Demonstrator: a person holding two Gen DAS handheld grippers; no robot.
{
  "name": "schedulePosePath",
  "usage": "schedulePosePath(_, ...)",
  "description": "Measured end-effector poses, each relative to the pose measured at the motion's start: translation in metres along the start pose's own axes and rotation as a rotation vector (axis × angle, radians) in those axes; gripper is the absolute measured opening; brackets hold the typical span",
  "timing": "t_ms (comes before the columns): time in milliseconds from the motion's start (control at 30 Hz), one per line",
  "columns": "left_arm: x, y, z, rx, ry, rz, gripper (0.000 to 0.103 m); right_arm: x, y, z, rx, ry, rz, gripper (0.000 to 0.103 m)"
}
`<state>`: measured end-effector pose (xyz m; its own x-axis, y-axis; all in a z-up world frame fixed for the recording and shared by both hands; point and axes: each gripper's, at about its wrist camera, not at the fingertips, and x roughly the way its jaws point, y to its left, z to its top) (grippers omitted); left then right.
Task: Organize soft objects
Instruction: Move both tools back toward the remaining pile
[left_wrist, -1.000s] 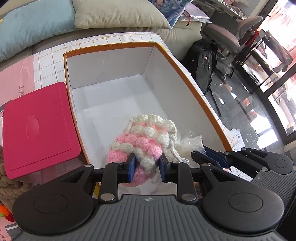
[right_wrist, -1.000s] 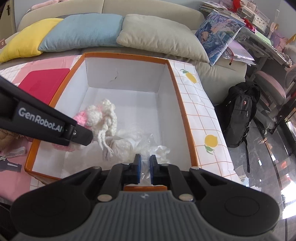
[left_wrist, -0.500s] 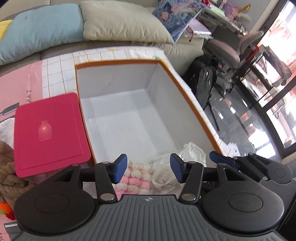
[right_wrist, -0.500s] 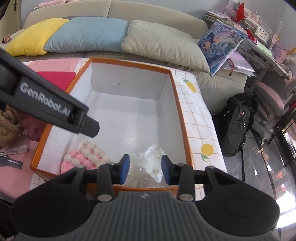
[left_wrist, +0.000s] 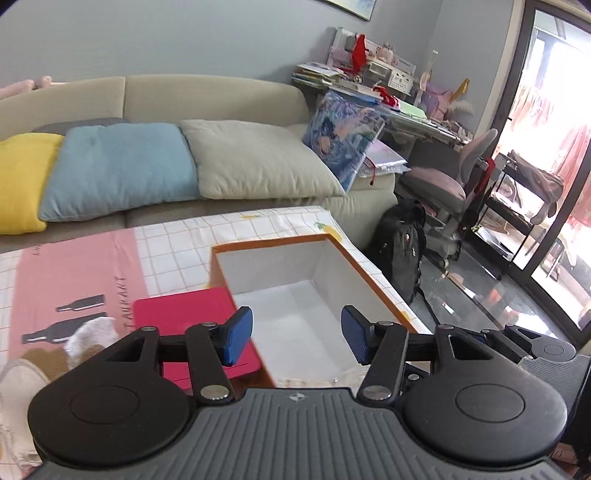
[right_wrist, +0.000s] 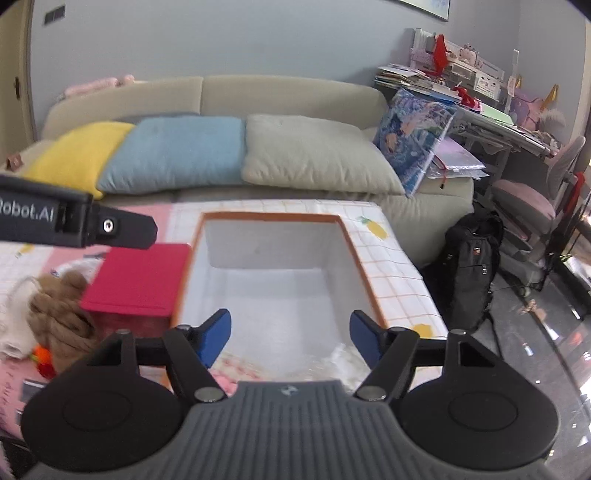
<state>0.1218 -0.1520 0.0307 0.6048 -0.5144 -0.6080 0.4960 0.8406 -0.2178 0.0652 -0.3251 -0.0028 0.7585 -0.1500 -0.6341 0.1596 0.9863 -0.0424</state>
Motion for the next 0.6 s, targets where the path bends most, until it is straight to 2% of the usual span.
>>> schedulePosePath(333, -0.056, 0.056, -0.025, -0.042, -0.037, 0.143, 0.065, -0.009, 0.057, 0.001, -0.006, 0.019, 0.135, 0.081)
schedulePosePath(600, -0.081, 0.112, -0.061, -0.138, 0.006, 0.241, 0.065, -0.005, 0.106, -0.006, -0.064, 0.058, 0.218, 0.081)
